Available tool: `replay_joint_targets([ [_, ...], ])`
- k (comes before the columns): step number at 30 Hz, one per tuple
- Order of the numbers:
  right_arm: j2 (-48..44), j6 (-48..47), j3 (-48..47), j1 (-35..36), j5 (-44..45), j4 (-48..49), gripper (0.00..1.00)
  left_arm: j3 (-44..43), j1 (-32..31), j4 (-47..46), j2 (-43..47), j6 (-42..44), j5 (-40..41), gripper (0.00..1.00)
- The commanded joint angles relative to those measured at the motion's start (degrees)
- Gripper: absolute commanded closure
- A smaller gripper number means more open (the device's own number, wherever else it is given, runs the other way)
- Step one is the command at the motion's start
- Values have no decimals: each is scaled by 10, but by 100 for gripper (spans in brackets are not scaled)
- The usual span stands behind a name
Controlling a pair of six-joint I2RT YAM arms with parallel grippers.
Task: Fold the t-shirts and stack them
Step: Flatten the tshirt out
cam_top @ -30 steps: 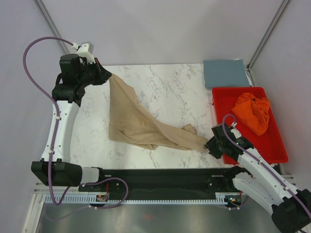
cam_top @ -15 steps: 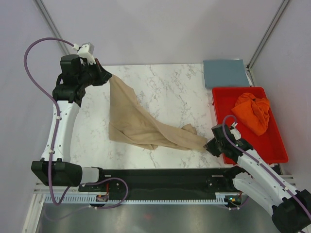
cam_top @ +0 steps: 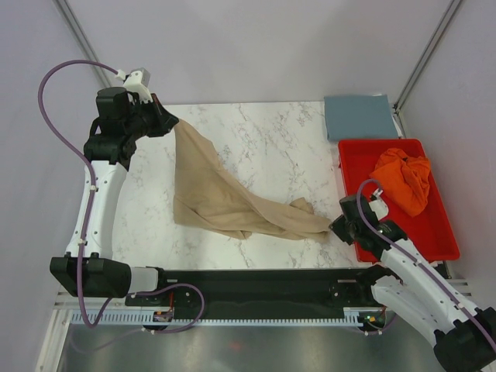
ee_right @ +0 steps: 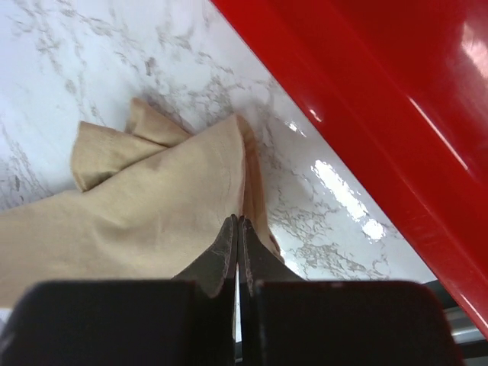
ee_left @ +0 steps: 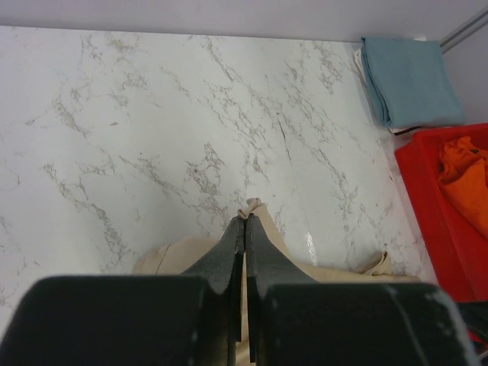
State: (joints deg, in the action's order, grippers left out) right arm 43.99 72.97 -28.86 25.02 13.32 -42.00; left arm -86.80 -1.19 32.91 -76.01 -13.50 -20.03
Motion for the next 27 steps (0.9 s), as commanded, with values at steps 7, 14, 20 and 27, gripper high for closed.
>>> replay_joint_targets([
  [7,126,-199,-313,1,157,115,100,-192,6,-21,-68,-5,50,98],
  [14,317,-324,-724,-7,149,103,100,-432,11,-22,-107,4,98,98],
  [20,321,-332,-850,-8,131,93,100,-456,11,-26,-35,16,122,98],
  [27,166,-300,-752,-8,112,94,100,-374,11,-29,113,5,180,98],
])
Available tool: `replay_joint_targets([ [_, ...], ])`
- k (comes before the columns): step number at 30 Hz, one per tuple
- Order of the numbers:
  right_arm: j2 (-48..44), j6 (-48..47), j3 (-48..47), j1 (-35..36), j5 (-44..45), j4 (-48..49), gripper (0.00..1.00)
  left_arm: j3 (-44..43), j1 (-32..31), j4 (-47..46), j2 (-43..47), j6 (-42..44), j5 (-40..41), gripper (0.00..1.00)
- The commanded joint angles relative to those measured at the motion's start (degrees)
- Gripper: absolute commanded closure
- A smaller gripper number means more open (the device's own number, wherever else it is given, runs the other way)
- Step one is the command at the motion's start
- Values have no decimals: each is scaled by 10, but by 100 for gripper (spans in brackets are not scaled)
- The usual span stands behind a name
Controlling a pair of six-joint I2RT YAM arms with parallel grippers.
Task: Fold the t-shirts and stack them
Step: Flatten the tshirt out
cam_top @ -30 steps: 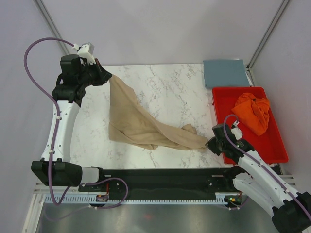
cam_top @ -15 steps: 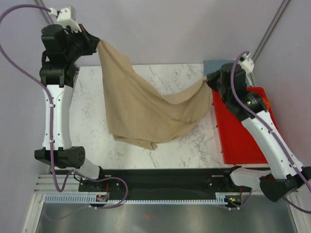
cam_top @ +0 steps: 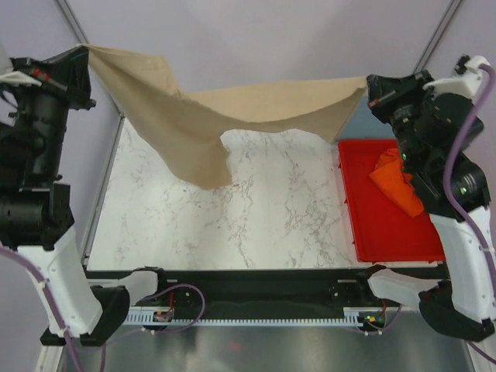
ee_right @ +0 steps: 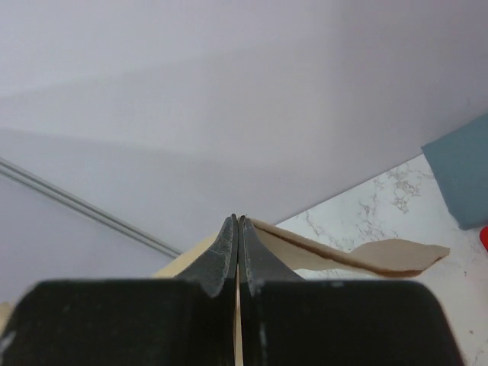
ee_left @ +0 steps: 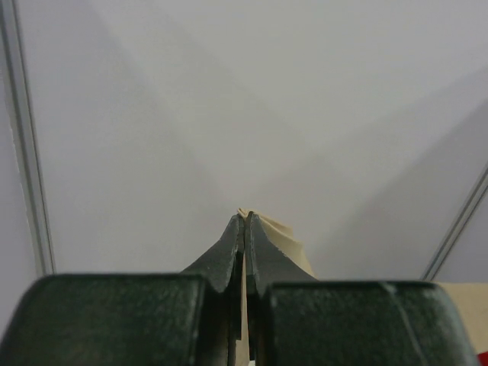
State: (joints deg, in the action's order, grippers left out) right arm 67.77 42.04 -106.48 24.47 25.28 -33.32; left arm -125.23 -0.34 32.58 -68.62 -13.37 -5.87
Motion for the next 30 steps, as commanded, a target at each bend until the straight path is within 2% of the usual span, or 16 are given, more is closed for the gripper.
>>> replay_joint_targets([
  [1,-106,19,31,-2,-10,5,100,10,3,-26,48,1,25,98],
  [7,-186,52,29,-3,-23,-42,100,7,3,-25,107,-23,-19,98],
  [12,-176,40,28,-2,-4,-61,100,61,3,-25,115,-20,-64,98],
  [18,-82,15,44,-2,-42,-45,100,179,3,-25,91,3,-51,98],
  [21,-3,-5,64,-3,-64,26,100,228,3,-26,61,10,-49,98],
  [22,16,-16,63,-2,-81,41,100,231,3,-26,24,13,-42,98],
  [24,81,-42,45,-2,-94,89,100,209,3,-27,-24,18,-38,98],
  [25,106,-65,35,-4,-98,103,100,162,3,-28,-84,19,-31,98],
  [27,191,-88,-35,-11,-97,119,100,97,31,-28,-147,11,-28,98],
  [28,222,-96,-67,-18,-109,118,100,21,38,-28,-201,5,-30,98],
  [30,303,-92,-170,-46,-138,120,100,-64,53,-29,-257,-18,-36,98],
])
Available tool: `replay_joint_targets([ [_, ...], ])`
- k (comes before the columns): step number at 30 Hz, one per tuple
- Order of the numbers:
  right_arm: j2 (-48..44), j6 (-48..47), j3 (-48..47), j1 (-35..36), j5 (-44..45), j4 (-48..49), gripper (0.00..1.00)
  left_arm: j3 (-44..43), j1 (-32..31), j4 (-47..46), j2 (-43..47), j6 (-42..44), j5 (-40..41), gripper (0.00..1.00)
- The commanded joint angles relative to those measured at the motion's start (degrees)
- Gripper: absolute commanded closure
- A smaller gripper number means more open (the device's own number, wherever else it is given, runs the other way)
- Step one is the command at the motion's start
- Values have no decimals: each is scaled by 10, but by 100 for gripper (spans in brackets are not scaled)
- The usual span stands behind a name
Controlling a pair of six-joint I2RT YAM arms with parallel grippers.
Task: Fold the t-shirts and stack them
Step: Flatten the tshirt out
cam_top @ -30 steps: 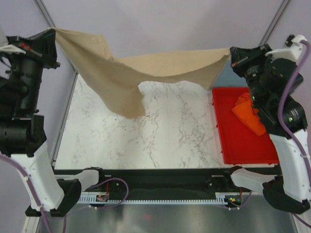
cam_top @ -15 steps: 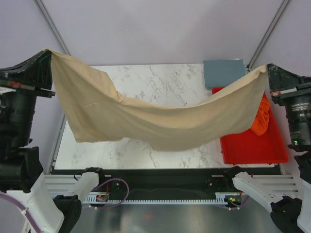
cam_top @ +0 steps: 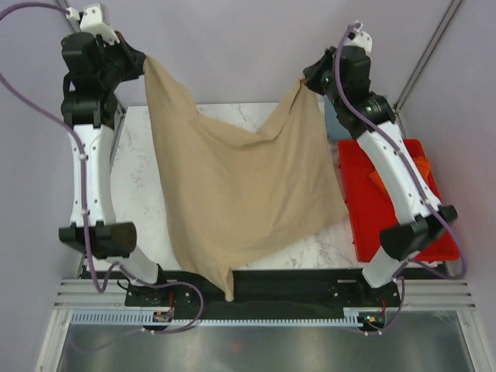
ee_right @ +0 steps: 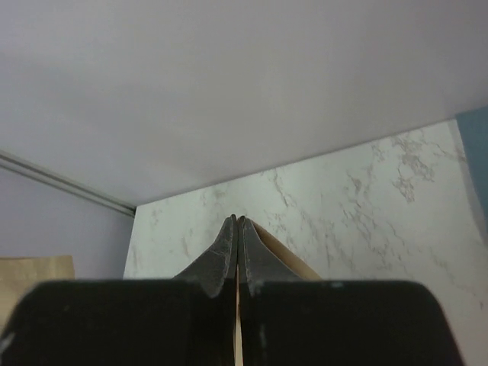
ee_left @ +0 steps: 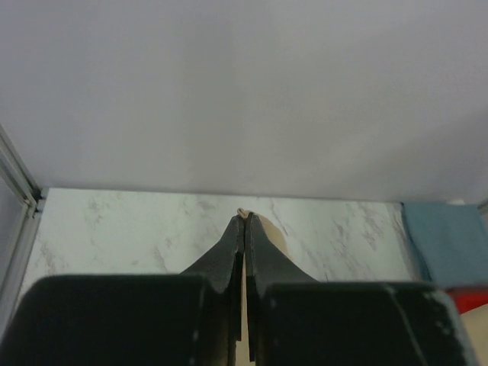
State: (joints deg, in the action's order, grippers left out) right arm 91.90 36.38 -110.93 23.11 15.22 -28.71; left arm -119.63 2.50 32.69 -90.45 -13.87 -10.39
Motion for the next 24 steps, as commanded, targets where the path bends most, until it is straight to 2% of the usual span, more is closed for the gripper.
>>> replay_joint_targets([
  [1,86,-25,-161,-42,-55,76,100,-206,41,-31,-61,-19,3,98],
  [2,110,-18,-237,-62,-83,74,100,-244,49,-36,-104,-24,-2,98],
  [4,164,3,-304,-86,-112,68,100,-301,73,-47,-124,-45,-9,98],
  [5,173,22,-338,-106,-132,70,100,-300,82,-55,-118,-53,-15,98],
  [7,170,35,-338,-122,-146,80,100,-281,93,-75,-100,-49,-22,98],
  [9,131,40,-281,-134,-150,97,100,-251,93,-87,-57,-26,-27,98],
  [12,54,24,-146,-135,-172,117,100,-143,92,-104,28,-1,-65,98],
  [13,30,21,-101,-135,-172,128,100,-61,91,-118,56,0,-70,98],
  [14,8,19,-11,-135,-171,138,100,-15,91,-126,83,-1,-79,98],
  [15,-30,12,31,-134,-172,149,100,35,91,-141,110,-4,-98,98],
  [16,-47,5,68,-135,-179,153,100,138,91,-168,169,-6,-104,98],
  [17,-61,-6,140,-135,-184,156,100,186,92,-176,194,-8,-104,98],
  [18,-89,-13,175,-134,-187,157,100,229,91,-178,222,-11,-101,98],
  [19,-103,-22,208,-135,-195,157,100,310,91,-178,268,-11,-97,98],
  [20,-118,-26,275,-136,-202,158,100,352,91,-177,293,-12,-90,98],
  [21,-144,-30,307,-135,-211,167,100,393,91,-177,318,-24,-78,98],
  [22,-157,-39,338,-134,-217,168,100,475,91,-177,340,-31,-81,98],
  [24,-192,-46,421,-135,-205,163,100,552,91,-173,409,-60,-92,98],
])
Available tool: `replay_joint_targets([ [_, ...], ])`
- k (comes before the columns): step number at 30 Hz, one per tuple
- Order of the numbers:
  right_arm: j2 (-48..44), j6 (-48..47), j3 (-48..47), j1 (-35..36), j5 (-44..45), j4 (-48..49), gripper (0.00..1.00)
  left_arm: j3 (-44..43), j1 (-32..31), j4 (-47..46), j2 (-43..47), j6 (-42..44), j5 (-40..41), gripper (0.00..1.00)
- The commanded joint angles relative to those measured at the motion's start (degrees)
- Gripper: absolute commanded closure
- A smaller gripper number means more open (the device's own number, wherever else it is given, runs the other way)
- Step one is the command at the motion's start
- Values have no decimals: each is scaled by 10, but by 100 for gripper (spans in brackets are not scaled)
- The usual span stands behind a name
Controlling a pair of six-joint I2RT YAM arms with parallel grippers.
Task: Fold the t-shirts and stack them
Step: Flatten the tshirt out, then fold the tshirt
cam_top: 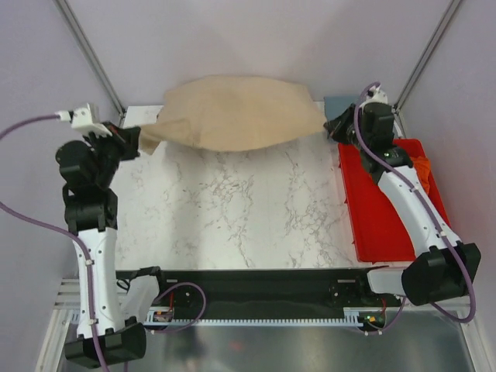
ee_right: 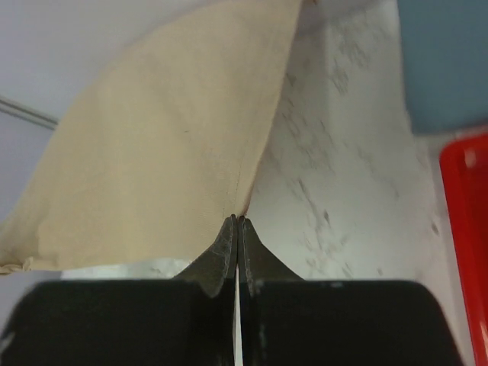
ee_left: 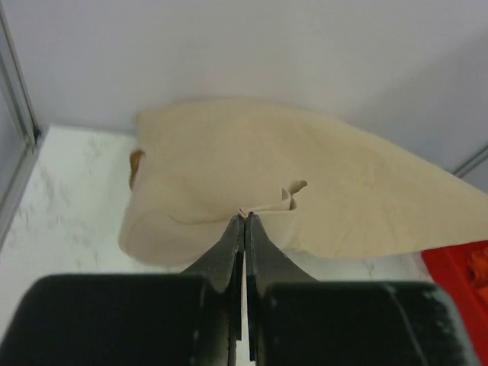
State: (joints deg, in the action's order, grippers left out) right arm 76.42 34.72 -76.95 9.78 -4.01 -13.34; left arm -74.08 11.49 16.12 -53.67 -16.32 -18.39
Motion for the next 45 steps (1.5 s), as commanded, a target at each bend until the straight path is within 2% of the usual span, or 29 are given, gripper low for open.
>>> replay_joint_targets([
  [1,-49,-30,108,-2,-6,9,100,169,-3,-2,64,-45,-8,98],
  [3,-75,-32,186,-2,7,-6,100,227,-4,43,117,-85,10,98],
  [4,-80,-30,209,-2,13,-20,100,275,-3,56,134,-93,15,98],
  [7,-101,-10,304,-3,33,-58,100,346,-4,67,204,-99,20,98],
  [11,-144,19,427,-1,14,-40,100,380,-23,67,239,-99,20,98],
  [12,-153,29,440,-2,15,-39,100,377,-46,67,249,-99,20,98],
  [14,-159,33,460,-1,20,-41,100,381,-47,67,262,-99,20,98],
  [21,-192,35,451,-2,17,-107,100,415,-58,67,276,-99,20,98],
  [28,-222,24,417,-1,56,-168,100,388,-74,67,239,-99,20,98],
  [33,-198,25,387,-1,83,-153,100,366,-74,67,193,-99,20,98],
  [38,-125,6,344,-2,104,-137,100,337,-73,67,110,-99,20,98],
  [39,-116,1,333,-3,100,-130,100,335,-73,97,86,-136,201,98],
  [45,-36,-43,277,-5,106,-107,100,295,-73,73,16,-111,227,98],
])
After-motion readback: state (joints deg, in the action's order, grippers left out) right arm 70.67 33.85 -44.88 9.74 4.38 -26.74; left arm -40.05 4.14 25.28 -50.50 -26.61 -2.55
